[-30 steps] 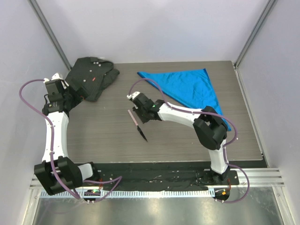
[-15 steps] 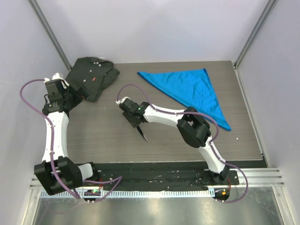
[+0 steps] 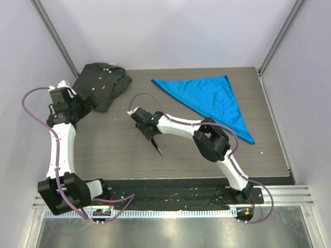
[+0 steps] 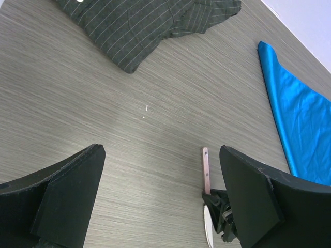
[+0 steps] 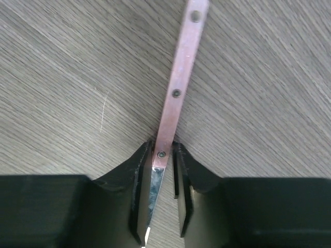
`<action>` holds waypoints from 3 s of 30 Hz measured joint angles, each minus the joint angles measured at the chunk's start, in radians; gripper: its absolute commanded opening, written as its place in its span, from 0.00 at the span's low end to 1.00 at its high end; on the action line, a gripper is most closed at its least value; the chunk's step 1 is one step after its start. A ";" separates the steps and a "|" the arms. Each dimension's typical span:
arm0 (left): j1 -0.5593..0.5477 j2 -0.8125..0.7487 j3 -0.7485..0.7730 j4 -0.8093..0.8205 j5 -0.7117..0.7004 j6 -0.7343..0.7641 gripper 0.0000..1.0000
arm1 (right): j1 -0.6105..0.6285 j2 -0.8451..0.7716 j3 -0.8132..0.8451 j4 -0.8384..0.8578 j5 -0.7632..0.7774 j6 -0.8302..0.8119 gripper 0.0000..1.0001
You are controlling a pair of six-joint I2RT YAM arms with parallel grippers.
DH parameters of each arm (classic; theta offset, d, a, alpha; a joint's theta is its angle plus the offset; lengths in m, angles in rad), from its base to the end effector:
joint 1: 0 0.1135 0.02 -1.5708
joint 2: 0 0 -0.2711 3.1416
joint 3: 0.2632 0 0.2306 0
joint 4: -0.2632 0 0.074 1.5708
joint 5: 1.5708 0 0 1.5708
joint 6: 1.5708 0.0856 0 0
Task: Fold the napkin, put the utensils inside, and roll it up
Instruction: Grab a utensil with the right arm, then place the utensil onto the napkin
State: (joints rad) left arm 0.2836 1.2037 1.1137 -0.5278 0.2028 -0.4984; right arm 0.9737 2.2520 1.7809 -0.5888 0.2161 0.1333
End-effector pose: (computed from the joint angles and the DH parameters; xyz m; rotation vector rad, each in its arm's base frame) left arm 0.2722 0.0614 0.3148 -0.7289 2.0702 -0.3430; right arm 0.2926 0.3977 0.1390 -0.9912 2.3985 0.1167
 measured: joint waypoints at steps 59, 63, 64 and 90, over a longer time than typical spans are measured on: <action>0.000 0.007 -0.004 0.000 0.021 -0.001 1.00 | -0.666 -0.094 -0.077 0.026 -0.195 -0.818 0.01; 0.000 0.009 -0.005 0.001 0.027 -0.003 1.00 | -0.668 -0.093 -0.077 0.043 -0.216 -0.839 0.01; 0.000 0.010 -0.005 0.001 0.029 -0.005 1.00 | -0.668 -0.093 -0.079 0.045 -0.219 -0.840 0.01; 0.000 0.014 -0.011 0.015 0.051 -0.019 1.00 | -0.668 -0.091 -0.138 0.095 -0.152 -0.804 0.26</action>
State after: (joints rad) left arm 0.2836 1.2179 1.1027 -0.5129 0.2535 -0.5179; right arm 0.3054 2.1612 1.6432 -0.4938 0.0639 -0.6708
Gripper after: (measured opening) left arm 0.996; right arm 0.227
